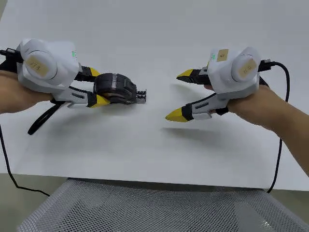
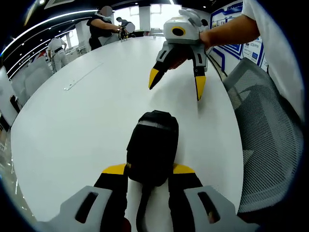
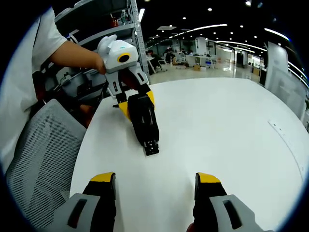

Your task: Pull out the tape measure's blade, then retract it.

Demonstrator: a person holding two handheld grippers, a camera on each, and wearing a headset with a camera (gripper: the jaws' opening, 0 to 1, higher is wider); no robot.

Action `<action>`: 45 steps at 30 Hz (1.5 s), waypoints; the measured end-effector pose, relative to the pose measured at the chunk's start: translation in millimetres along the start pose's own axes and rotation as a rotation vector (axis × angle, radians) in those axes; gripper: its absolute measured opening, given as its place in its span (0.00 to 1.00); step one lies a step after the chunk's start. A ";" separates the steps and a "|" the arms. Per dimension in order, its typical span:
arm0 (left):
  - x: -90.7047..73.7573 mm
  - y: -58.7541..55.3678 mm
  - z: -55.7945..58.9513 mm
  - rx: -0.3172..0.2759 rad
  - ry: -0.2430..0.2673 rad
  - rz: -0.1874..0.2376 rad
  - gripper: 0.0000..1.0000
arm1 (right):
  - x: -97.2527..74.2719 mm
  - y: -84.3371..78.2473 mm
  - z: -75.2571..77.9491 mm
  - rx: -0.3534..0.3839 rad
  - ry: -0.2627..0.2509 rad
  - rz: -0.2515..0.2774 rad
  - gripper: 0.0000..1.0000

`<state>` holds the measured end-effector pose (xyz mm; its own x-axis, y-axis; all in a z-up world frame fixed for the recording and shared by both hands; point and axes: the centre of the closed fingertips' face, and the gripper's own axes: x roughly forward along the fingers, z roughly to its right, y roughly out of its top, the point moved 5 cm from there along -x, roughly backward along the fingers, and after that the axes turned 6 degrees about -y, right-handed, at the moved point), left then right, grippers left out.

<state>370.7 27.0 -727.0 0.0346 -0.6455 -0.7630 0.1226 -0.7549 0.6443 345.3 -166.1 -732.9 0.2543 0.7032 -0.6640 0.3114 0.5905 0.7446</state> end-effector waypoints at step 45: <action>1.8 -1.5 -0.6 0.013 -0.016 -0.027 0.27 | 63.8 25.2 -12.2 -0.141 0.069 0.069 0.18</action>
<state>371.2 27.0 -729.3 0.0160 -0.6264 -0.7793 0.1099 -0.7736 0.6241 358.2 -101.5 -755.6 0.2057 0.7665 -0.6084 0.1629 0.5862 0.7936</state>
